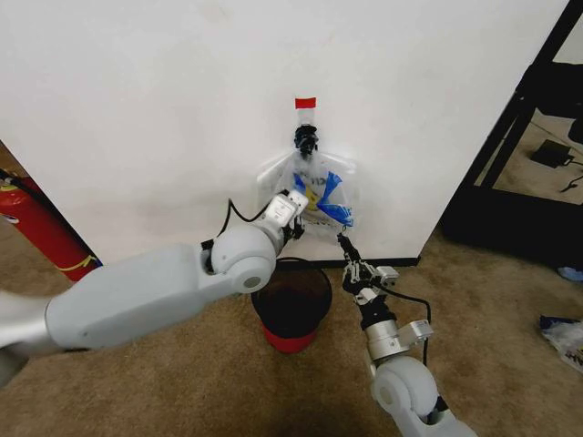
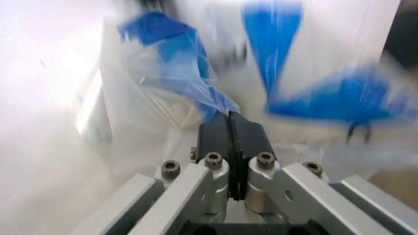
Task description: Pick up the garbage bag from the wall and place it over the trash bin.
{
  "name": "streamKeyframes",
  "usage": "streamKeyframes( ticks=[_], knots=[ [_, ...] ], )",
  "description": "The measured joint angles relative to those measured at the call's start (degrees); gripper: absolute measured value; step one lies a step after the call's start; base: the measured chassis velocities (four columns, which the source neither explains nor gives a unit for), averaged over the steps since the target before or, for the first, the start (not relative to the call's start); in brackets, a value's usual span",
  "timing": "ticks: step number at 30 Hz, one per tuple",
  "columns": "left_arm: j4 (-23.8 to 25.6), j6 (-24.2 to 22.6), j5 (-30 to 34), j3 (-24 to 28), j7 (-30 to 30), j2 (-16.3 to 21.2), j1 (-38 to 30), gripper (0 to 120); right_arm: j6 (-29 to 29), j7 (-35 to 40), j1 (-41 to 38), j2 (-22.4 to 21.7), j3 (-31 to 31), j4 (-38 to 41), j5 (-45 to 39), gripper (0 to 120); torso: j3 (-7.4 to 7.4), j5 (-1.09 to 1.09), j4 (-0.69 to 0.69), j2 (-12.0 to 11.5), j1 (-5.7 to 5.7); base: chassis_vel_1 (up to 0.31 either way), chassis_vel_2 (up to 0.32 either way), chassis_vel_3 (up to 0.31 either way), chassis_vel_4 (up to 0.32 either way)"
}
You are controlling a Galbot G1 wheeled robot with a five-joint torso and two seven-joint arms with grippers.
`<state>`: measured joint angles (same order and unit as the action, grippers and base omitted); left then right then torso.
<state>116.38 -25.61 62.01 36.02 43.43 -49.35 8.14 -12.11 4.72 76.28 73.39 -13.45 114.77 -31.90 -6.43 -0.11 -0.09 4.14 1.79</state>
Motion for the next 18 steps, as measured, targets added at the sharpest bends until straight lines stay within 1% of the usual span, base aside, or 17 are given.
streamKeyframes(
  ticks=[1,3,4,7,8,10,12,13,14,17,18],
  knots=[
    [0.0,0.0,0.0,0.0,0.0,0.0,0.0,0,0.0,0.0,0.0,0.0,0.0,0.0,0.0,0,0.0,0.0,0.0,0.0,0.0,0.0,0.0,0.0,0.0],
    [0.8,5.8,-3.6,-2.7,-1.4,0.0,4.0,0,0.1,0.0,0.5,-0.3,-0.1,0.5,0.0,0,0.0,0.02,0.0,0.0,0.0,0.0,0.0,0.0,0.0],
    [1.1,9.3,-5.9,-4.6,-2.6,-0.4,7.2,0,0.2,0.0,1.0,-0.5,-0.1,0.8,0.1,0,0.0,0.01,0.0,0.0,0.0,0.0,0.0,0.0,0.0],
    [1.2,14.2,-9.1,-7.1,-4.3,-1.7,12.5,0,0.5,0.0,1.7,-0.6,-0.1,1.6,0.3,0,0.0,0.0,0.0,0.0,0.0,0.0,0.0,0.0,0.0],
    [1.2,14.2,-9.1,-7.1,-4.3,-1.7,12.5,0,0.5,0.0,1.7,-0.6,-0.1,1.6,0.3,0,0.0,0.0,0.0,0.0,0.0,0.0,0.0,0.0,0.0],
    [1.3,16.2,-10.3,-8.3,-5.4,-2.7,14.8,0,0.6,0.1,2.2,-0.6,0.0,1.9,0.6,0,0.0,0.0,0.0,0.0,0.0,0.0,0.0,0.0,0.0],
    [1.3,18.6,-12.4,-10.0,-6.9,-4.5,18.1,0,0.7,0.0,2.9,-0.6,0.0,2.1,2.3,0,0.0,0.02,-0.01,0.0,0.0,0.0,0.0,0.0,0.0],
    [1.3,19.2,-13.3,-10.8,-7.3,-5.4,19.5,0,0.7,-0.2,3.2,-0.6,-0.3,2.2,3.6,3,0.0,0.02,-0.01,0.0,0.0,0.0,0.0,0.0,0.0],
    [1.3,19.2,-13.3,-10.8,-7.3,-5.4,19.5,0,0.7,-0.2,3.2,-0.6,-0.3,2.2,3.6,3,0.0,0.02,-0.01,0.0,0.0,0.0,0.0,0.0,0.0],
    [1.2,20.3,-14.9,-13.1,-8.3,-7.5,23.2,0,0.7,-0.8,4.9,-1.0,-1.5,3.6,7.5,15,0.0,0.02,-0.01,0.0,0.0,0.0,0.0,0.0,0.0],
    [1.2,20.5,-15.2,-13.5,-8.5,-7.7,23.8,0,0.7,-1.0,5.5,-1.4,-1.9,4.1,8.4,17,0.0,0.02,0.0,0.0,0.0,0.0,0.0,0.0,0.0]
  ],
)
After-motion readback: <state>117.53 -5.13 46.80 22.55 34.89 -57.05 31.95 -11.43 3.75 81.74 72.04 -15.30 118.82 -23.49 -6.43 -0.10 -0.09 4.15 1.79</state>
